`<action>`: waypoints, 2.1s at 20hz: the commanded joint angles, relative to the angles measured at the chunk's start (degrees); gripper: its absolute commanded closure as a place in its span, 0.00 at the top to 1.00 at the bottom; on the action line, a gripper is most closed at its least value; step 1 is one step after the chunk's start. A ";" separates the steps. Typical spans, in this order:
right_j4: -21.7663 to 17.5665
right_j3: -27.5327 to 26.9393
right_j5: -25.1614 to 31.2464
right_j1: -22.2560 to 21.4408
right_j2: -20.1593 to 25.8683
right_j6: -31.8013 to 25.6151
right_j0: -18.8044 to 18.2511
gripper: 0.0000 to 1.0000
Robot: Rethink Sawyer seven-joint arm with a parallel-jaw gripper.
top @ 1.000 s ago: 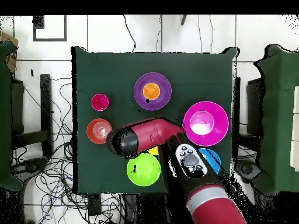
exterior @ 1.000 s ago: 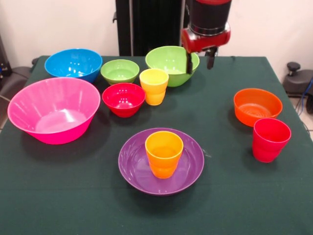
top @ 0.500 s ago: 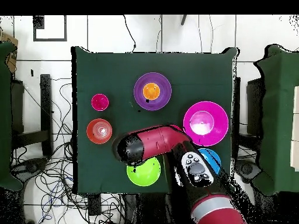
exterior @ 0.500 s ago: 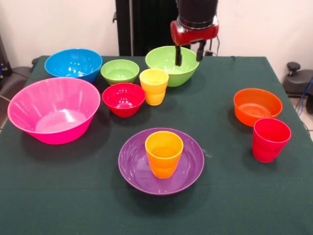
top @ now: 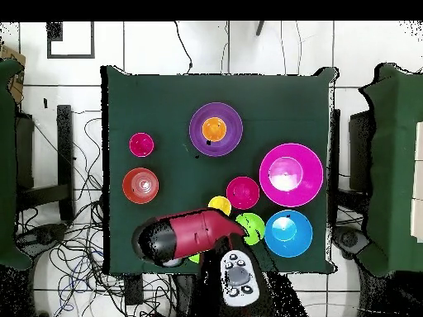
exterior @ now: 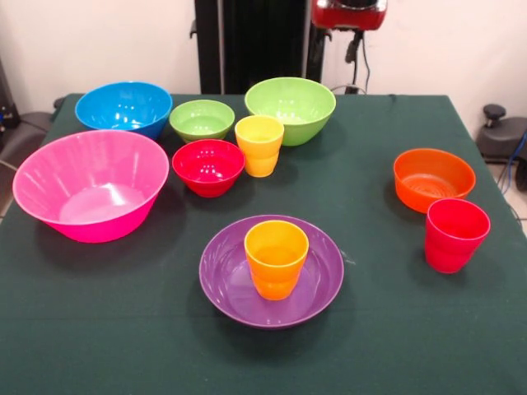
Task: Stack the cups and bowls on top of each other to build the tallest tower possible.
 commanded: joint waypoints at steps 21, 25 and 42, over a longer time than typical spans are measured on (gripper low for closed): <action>-4.14 -6.13 -13.65 15.18 -2.72 8.89 0.89 1.00; -4.26 -7.47 -14.61 16.86 -2.61 8.82 0.92 1.00; -3.83 -7.56 -15.20 17.20 -1.38 8.78 1.32 1.00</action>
